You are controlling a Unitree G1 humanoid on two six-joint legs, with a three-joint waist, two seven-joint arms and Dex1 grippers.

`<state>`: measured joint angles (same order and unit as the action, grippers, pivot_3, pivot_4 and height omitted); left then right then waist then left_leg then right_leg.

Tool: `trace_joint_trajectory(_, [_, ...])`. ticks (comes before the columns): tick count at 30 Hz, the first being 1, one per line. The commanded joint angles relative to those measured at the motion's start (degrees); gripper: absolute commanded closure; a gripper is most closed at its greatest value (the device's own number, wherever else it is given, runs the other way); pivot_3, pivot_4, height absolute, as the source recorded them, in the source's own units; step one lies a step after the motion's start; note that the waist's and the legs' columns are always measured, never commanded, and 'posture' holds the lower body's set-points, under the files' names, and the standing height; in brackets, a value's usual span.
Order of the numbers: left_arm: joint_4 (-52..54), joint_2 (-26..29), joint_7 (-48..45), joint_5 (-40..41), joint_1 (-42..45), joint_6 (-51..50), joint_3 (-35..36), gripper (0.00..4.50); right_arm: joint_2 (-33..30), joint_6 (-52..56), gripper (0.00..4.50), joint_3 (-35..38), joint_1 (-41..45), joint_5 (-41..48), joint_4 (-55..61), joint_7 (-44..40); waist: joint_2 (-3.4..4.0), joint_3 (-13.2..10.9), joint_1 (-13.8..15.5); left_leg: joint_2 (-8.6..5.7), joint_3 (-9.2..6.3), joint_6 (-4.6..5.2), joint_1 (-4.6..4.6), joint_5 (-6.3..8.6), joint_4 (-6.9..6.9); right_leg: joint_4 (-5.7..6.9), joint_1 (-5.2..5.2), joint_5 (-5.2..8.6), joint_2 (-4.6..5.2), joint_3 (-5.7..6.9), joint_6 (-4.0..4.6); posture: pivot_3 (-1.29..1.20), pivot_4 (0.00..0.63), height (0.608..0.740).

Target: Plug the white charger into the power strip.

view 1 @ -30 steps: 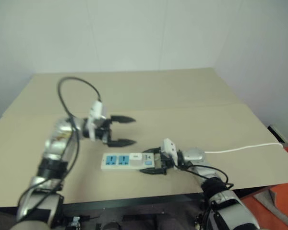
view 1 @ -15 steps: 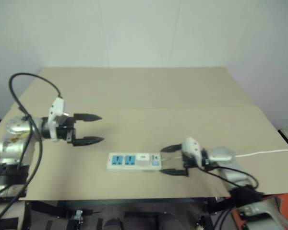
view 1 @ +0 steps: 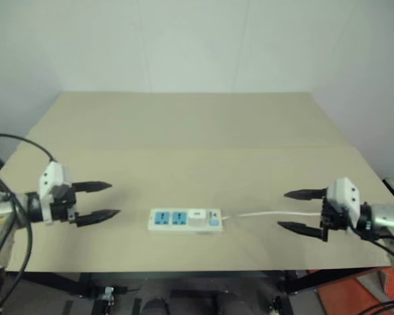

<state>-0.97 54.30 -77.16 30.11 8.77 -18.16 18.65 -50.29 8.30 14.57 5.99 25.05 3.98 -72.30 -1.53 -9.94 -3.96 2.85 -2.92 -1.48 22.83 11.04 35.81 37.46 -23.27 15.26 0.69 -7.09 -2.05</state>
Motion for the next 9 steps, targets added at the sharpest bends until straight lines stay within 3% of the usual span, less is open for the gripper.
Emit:
trace_joint_trajectory(1, [4.34,0.50,1.17,2.60,-1.18,-1.35,2.88,0.00,-0.62,0.82,0.03,1.94,-0.42,1.38,2.33,1.27,0.00,0.00,0.00,0.00,0.00,0.00,0.00,0.00,0.00,0.00,0.00,0.00,0.00,0.00,0.00,0.00,0.150,0.740])
trace_joint_trajectory(9, [5.31,0.47,1.83,3.58,-0.65,-2.64,2.13,0.00,-0.28,1.04,0.03,1.03,-0.51,0.86,3.28,3.03,0.00,-0.01,0.00,-0.01,0.02,0.00,0.02,0.00,0.01,-0.04,0.00,0.00,0.02,0.00,0.00,0.00,0.150,0.740])
